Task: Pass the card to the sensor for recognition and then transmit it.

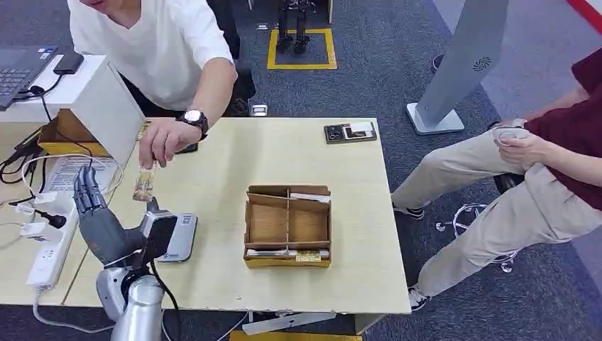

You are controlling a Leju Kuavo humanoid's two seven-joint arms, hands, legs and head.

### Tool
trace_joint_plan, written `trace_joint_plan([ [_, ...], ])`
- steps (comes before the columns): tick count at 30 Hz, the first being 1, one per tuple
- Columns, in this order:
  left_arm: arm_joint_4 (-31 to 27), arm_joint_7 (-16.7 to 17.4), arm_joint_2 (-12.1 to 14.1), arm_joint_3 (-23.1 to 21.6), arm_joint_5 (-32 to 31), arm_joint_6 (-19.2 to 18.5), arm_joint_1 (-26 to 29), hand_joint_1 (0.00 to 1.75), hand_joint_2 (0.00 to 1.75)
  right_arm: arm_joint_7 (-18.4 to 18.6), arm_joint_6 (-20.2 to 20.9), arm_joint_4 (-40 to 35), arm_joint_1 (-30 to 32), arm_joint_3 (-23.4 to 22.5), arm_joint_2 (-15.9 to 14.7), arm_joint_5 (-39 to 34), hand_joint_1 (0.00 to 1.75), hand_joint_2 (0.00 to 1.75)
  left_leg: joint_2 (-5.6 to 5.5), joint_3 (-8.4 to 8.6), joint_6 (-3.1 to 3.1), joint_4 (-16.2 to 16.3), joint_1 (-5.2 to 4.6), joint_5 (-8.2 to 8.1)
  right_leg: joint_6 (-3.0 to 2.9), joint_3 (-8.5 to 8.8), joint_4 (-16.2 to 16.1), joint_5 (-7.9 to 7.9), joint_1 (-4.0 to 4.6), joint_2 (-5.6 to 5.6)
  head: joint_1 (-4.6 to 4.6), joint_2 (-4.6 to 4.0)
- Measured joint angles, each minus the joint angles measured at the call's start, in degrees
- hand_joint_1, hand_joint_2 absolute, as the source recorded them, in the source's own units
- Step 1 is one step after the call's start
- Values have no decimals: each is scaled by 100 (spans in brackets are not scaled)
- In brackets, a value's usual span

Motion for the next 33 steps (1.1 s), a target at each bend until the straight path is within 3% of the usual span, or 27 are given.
trace_joint_plan([
  [2, -2, -20, 0, 9, 0, 0, 0, 175, 175, 0, 0, 0, 0, 0, -2, 0, 0, 175, 0, 0, 0, 0, 0, 0, 0, 0, 0, 0, 0, 0, -2, 0],
  [5, -81, -385, -20, 247, 256, 0, -44, 175, 175, 0, -7, 22, -8, 11, -20, 20, 0, 175, 0, 1, 0, 0, 1, 0, 0, 0, 0, 0, 1, 0, 0, 0],
  [33, -114, -334, -28, 277, 437, 11, -47, 175, 175, -7, -11, 37, -26, 83, -33, 15, 0, 175, -1, 1, 0, 0, 1, 0, 0, 0, 0, 0, 1, -2, 0, 0],
])
